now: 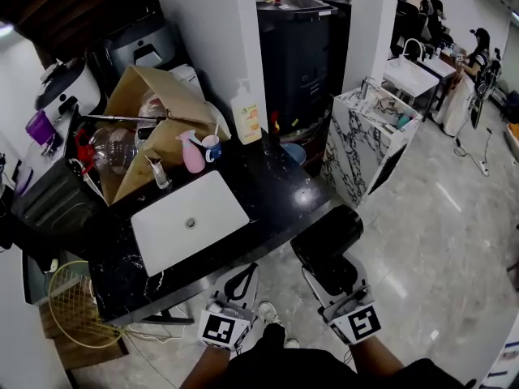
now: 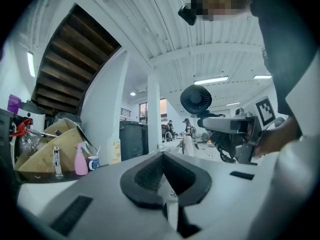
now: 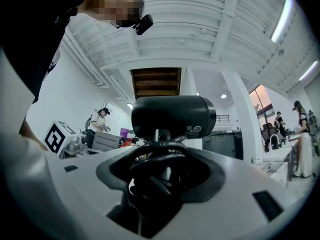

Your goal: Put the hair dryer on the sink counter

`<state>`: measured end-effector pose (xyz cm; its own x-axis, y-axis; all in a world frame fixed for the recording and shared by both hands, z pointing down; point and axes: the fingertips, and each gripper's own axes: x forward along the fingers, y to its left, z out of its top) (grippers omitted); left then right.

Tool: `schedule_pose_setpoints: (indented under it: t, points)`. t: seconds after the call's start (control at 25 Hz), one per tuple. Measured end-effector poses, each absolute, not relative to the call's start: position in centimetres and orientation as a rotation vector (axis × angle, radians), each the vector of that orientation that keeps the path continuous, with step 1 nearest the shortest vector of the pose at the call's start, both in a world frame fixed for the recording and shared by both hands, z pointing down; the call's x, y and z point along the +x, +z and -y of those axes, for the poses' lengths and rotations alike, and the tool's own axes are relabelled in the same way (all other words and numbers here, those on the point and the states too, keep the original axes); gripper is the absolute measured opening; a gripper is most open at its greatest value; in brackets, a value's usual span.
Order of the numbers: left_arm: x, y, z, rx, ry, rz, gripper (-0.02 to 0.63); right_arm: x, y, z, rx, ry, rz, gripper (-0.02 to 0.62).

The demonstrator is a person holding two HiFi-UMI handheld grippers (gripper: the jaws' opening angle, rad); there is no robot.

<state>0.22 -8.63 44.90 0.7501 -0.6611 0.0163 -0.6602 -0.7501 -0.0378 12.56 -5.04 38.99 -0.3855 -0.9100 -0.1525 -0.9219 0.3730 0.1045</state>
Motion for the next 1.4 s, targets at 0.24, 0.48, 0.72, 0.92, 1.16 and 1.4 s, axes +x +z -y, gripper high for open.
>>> schedule_pose_setpoints:
  t: [0.24, 0.48, 0.72, 0.92, 1.16, 1.4]
  points:
    - [-0.3, 44.9, 13.9, -2.924, -0.056, -1.117, -0.002, 12.0, 40.3, 11.2, -1.693, 0.189, -2.591, 0.256]
    - [-1.1, 44.6, 18.5, -2.909, -0.061, -1.13, -0.002, 10.9, 40.6, 16.2, -1.64, 0.152, -2.588, 0.256]
    - [-2.4, 44.5, 22.9, -2.894, -0.039, -1.172, -0.002, 11.2, 41.6, 20.3, -1.696, 0.096, -2.598, 0.258]
    - [-2.6, 44.4, 24.4, -2.89, 0.02, -1.14, -0.002, 11.8, 42.3, 23.0, -1.726, 0.132, -2.609, 0.258]
    - [-3.2, 45.1, 26.2, -2.896, 0.03, -1.168, -0.002, 12.9, 43.4, 26.5, -1.776, 0.152, -2.646, 0.256]
    - [-2.8, 45.6, 28.4, -2.891, 0.063, -1.272, -0.002, 13.1, 45.7, 29.7, -1.753, 0.084, -2.685, 0.258]
